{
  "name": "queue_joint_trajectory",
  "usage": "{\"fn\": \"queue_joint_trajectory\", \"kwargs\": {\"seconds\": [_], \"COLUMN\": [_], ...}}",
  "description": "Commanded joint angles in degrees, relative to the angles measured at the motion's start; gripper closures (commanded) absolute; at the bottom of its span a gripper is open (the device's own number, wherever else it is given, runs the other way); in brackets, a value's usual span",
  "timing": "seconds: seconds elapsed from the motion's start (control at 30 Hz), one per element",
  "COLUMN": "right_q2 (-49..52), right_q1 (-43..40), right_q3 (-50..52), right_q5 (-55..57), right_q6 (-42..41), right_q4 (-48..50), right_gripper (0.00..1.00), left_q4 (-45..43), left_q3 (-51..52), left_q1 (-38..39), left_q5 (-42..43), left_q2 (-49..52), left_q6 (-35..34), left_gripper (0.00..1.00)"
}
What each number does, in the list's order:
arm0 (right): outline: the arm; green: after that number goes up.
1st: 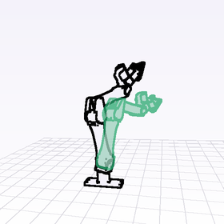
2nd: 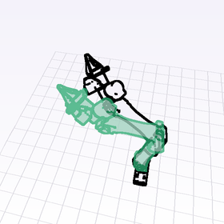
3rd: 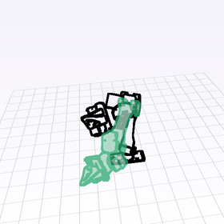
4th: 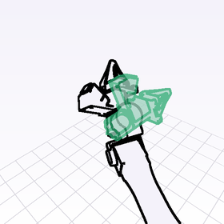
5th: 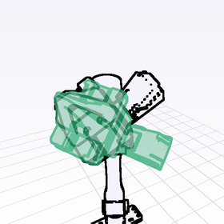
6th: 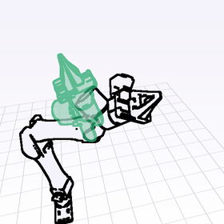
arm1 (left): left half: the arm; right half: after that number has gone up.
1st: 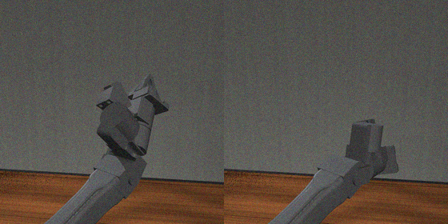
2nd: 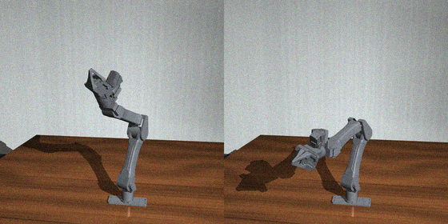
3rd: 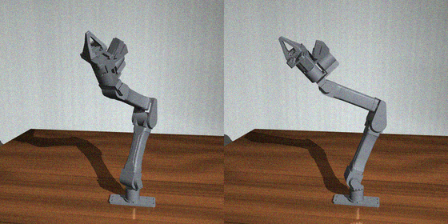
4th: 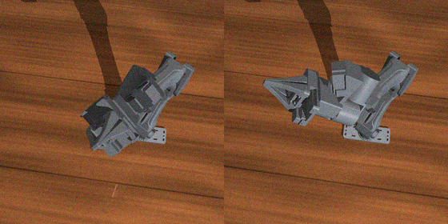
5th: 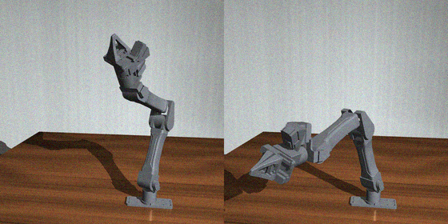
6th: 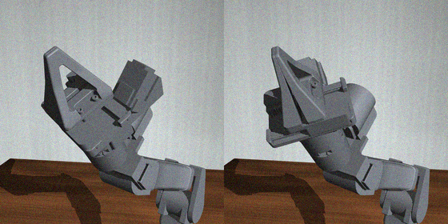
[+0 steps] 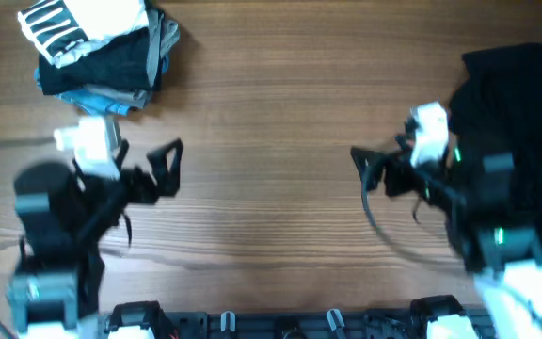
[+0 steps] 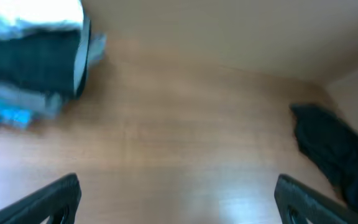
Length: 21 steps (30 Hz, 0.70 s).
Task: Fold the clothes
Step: 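Reach the right gripper to the black shirt and grasp it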
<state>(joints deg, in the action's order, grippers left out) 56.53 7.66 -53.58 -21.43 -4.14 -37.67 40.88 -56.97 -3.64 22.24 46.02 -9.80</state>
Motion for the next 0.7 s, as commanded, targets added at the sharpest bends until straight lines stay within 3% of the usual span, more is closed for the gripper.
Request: {"fn": "queue_joint_trajectory", "kwargs": {"seconds": [0.0,0.07,0.17,0.23,0.33,0.4,0.53,0.67], "right_q2": [15.3,24.57,30.88,34.05,38.73,43.43,54.03,61.11], "right_q1": [-0.85,-1.53,-2.62,-6.14,-12.44,-16.87,-22.4,-23.28], "right_q3": [-16.94,-26.67,-29.03,-29.03,-29.0,-29.03,-29.0,-29.03], "right_q5": [3.52,1.9,4.39,14.49,20.39,22.14,22.16,24.3], "right_q6": [8.81,7.28,4.74,-5.51,-15.78,-19.8,-19.85,-17.84], "right_q4": [-11.21,-18.34,-16.65,-13.77,-10.05,-5.95,2.32,4.72], "right_gripper": [0.0,0.0,0.0,0.0,0.01,0.07,0.16,0.18], "left_q4": [7.04,10.01,10.05,10.93,11.32,12.7,14.75,16.39], "left_q3": [-11.56,-15.98,-17.75,-17.75,-17.75,-17.73,-17.73,-17.73], "left_q1": [0.26,0.26,0.26,0.26,0.26,0.26,0.26,0.26], "left_q5": [-0.2,-0.2,-0.17,-0.17,-0.15,-0.17,-0.17,-0.17], "left_q2": [11.89,16.81,19.04,18.75,18.49,18.49,18.49,18.49], "left_q6": [0.55,0.57,0.55,0.55,0.5,0.5,0.52,0.55], "left_gripper": [0.0,0.0,0.0,0.0,0.0,0.0,0.0,0.0]}}
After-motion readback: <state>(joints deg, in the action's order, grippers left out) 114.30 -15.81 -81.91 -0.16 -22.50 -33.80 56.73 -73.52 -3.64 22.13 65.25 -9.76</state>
